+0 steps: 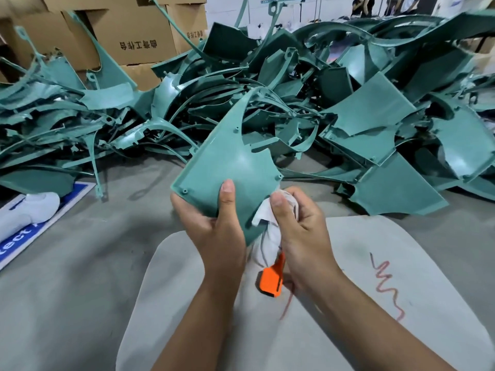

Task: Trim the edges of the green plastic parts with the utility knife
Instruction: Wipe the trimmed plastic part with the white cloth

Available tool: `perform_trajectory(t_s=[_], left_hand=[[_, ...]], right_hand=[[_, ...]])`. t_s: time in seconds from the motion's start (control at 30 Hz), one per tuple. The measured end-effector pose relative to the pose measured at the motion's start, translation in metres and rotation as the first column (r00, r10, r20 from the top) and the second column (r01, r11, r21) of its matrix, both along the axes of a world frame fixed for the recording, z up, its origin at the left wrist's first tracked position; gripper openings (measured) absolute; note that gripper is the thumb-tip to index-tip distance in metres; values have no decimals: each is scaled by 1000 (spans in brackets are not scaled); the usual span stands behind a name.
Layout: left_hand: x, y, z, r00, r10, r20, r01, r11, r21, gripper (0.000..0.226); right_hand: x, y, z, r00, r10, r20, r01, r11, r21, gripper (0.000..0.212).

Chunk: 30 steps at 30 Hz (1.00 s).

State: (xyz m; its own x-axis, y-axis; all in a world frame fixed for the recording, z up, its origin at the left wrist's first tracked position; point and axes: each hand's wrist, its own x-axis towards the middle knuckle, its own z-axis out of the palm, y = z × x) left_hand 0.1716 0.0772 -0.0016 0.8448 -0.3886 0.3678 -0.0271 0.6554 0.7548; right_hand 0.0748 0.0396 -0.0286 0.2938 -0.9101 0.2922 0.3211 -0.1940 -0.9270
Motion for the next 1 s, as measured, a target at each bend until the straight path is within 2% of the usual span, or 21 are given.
perform_trajectory(t_s=[0.07, 0.2, 0.3, 0.47, 0.6, 0.7, 0.8, 0.87, 0.93, 0.97, 1.0], left_hand=[[-4, 1, -3, 999, -20, 37, 19, 1000, 17, 40], [-11, 2, -7, 988, -103, 118, 95, 993, 71, 39], [-9, 1, -6, 980, -77, 186, 55, 991, 123, 37], [0, 2, -3, 974, 171, 149, -186, 979, 89, 32], [7, -2, -1, 981, 164, 101, -168, 986, 25, 23], [8, -4, -4, 993, 20, 112, -23, 999, 25, 20], [8, -1, -10, 974, -139, 177, 122, 987, 105, 24], [14, 3, -10, 948, -293, 120, 276, 951, 141, 35], [27, 7, -7, 881, -470, 50, 455, 872, 181, 60], [34, 8, -5, 841, -540, 32, 520, 824, 225, 63], [38, 11, -3, 817, -576, 23, 548, 788, 281, 56]], right_hand=[[-3, -4, 7, 998, -62, 9, 62, 998, -28, 24], [-9, -7, 17, 972, -101, 210, 75, 989, 126, 24], [-13, -6, 13, 990, -91, 106, 88, 996, 30, 32], [4, 5, 2, 993, -8, -115, -4, 995, -99, 33], [1, 4, 0, 983, 64, -170, -96, 978, -186, 21], [-2, 0, 6, 993, -1, -119, -21, 984, -177, 7], [-13, -14, 16, 996, -87, -37, 80, 985, -154, 6], [-28, -28, 21, 986, -128, -111, 97, 963, -251, 13], [-43, -40, 25, 960, -165, -225, 76, 930, -359, 12], [-50, -46, 25, 945, -168, -279, 45, 916, -399, 12], [-54, -49, 25, 929, -152, -338, -5, 906, -423, 14]])
